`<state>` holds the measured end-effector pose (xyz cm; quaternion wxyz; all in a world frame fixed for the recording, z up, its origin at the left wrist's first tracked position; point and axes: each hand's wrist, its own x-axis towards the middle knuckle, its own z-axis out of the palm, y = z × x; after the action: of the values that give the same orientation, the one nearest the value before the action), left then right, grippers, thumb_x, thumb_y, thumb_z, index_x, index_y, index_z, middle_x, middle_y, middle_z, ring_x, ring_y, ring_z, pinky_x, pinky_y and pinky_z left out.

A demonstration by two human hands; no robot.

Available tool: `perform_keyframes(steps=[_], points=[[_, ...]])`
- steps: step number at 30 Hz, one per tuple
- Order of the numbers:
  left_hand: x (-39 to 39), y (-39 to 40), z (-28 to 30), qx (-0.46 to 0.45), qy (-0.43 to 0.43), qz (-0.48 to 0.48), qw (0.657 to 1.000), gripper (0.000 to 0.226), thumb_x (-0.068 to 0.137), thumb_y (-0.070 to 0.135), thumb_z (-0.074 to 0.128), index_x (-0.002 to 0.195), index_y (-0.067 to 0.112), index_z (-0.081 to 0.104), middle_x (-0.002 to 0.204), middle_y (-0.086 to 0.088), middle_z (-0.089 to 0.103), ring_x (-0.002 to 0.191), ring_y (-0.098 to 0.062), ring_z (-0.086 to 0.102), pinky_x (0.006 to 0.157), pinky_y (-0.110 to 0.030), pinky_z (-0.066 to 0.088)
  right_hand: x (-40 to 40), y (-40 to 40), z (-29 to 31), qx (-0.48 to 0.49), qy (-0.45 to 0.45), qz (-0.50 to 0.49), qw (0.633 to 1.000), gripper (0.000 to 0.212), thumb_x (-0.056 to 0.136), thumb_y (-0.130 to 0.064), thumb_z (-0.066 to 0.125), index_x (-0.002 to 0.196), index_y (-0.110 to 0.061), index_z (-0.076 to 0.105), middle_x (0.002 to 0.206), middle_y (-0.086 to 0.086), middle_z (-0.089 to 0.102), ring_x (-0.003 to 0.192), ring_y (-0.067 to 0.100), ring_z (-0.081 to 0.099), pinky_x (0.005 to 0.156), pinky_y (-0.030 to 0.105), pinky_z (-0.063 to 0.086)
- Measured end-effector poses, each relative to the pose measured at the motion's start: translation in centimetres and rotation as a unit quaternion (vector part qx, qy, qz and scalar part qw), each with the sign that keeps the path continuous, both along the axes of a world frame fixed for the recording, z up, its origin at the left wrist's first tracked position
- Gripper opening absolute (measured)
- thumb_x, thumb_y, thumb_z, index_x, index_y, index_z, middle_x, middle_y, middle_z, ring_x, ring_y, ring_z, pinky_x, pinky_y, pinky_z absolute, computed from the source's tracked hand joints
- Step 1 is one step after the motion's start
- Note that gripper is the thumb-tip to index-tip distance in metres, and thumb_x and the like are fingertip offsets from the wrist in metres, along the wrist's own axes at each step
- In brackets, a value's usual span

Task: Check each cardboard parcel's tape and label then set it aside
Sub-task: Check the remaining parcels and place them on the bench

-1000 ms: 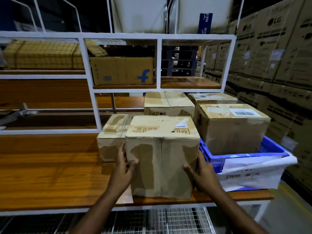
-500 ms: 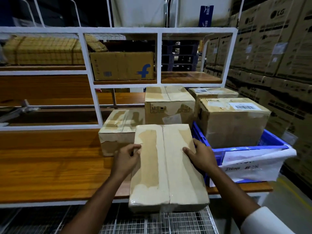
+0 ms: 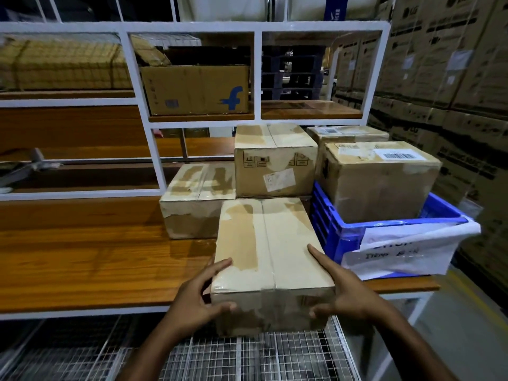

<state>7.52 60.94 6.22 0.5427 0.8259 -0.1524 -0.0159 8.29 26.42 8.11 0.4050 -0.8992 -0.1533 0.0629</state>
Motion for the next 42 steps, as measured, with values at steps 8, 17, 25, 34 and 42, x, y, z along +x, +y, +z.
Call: perform_keyframes(steps=[8, 17, 25, 34, 42], points=[[0.0, -2.1, 6.9, -0.048, -0.188, 0.216, 0.957, 0.048, 0.074, 0.037, 0.077, 0.119, 0.041, 0.063, 0.104, 0.028, 0.062, 0.088, 0.009, 0.065, 0.06, -0.015, 0.056, 0.3, 1.2, 6.7, 0.061, -0.208, -0.136, 0.967, 0.079, 0.056, -0.066, 0.082, 0.128, -0.036, 0.063, 0.11, -0.015, 0.071, 0.094, -0.007, 0.065, 0.083, 0.018, 0.053], [8.9, -5.7, 16.2, 0.127, -0.188, 0.301, 0.926, 0.022, 0.098, 0.032, 0.057, 0.12, 0.029, 0.057, 0.122, -0.001, 0.063, 0.098, -0.016, 0.058, 0.074, -0.034, 0.054, 8.1, 4.9, 15.2, -0.048, -0.26, -0.247, 0.932, 0.044, 0.094, -0.037, 0.064, 0.134, -0.022, 0.058, 0.116, 0.004, 0.067, 0.095, 0.013, 0.057, 0.078, 0.026, 0.044], [15.0, -8.1, 16.9, 0.429, -0.212, 0.136, 0.868, 0.052, 0.104, 0.036, 0.029, 0.153, 0.02, 0.028, 0.162, -0.001, 0.021, 0.152, -0.022, 0.005, 0.12, -0.053, 0.012, 13.7, 7.9, 15.8, -0.352, -0.211, -0.09, 0.908, 0.055, 0.104, -0.044, 0.021, 0.156, -0.026, 0.018, 0.165, 0.0, 0.012, 0.152, 0.025, 0.006, 0.115, 0.068, 0.006], [16.5, -8.5, 17.6, 0.448, -0.229, 0.01, 0.864, 0.052, 0.106, 0.034, 0.029, 0.156, 0.02, 0.023, 0.162, 0.001, 0.021, 0.149, -0.012, 0.017, 0.12, -0.034, 0.014, 15.0, 8.8, 15.8, -0.364, -0.228, -0.012, 0.903, 0.058, 0.104, -0.038, 0.024, 0.158, -0.019, 0.018, 0.165, 0.001, 0.015, 0.151, 0.018, 0.013, 0.119, 0.052, 0.013], [15.6, -4.4, 16.9, 0.417, -0.164, 0.077, 0.891, 0.051, 0.106, 0.041, 0.03, 0.155, 0.026, 0.027, 0.161, 0.006, 0.023, 0.148, -0.014, 0.019, 0.119, -0.035, 0.02, 14.1, 5.0, 15.3, -0.331, -0.198, -0.073, 0.92, 0.057, 0.105, -0.045, 0.027, 0.156, -0.019, 0.023, 0.163, 0.002, 0.021, 0.149, 0.017, 0.021, 0.122, 0.04, 0.019]])
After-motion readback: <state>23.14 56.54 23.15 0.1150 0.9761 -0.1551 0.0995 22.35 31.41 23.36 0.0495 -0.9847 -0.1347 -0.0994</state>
